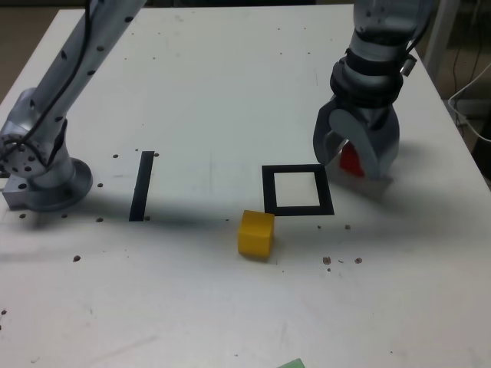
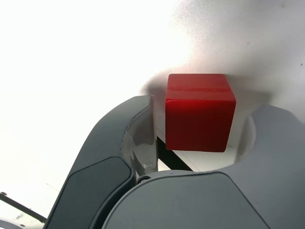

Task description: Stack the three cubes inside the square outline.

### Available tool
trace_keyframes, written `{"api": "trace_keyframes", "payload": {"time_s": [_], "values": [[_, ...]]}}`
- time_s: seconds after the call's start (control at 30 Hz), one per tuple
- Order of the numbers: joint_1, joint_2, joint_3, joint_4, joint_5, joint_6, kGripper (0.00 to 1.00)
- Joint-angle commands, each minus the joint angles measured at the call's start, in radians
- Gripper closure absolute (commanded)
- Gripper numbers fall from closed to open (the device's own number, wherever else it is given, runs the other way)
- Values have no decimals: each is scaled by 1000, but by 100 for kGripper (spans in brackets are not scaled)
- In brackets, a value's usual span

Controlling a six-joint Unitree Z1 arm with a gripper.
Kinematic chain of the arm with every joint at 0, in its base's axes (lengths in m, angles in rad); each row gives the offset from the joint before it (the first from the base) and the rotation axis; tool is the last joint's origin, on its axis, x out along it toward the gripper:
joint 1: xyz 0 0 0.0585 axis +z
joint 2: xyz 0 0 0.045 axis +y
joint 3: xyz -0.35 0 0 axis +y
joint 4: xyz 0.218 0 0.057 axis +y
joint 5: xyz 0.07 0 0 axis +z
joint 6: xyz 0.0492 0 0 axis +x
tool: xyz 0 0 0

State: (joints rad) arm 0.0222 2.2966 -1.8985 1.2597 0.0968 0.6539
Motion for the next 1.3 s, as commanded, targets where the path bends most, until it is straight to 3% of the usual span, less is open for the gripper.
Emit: {"api": "trace_keyframes", "payload": {"time_s": [0.0,0.5,0.8,1.0,1.27], "values": [[-2,3,3,-2,3,-5,75],[-4,-5,13,6,8,-36,75],[-24,-106,128,11,5,-283,75],[-50,-185,214,12,-33,-471,75],[-70,-218,261,9,-107,-567,75]]}}
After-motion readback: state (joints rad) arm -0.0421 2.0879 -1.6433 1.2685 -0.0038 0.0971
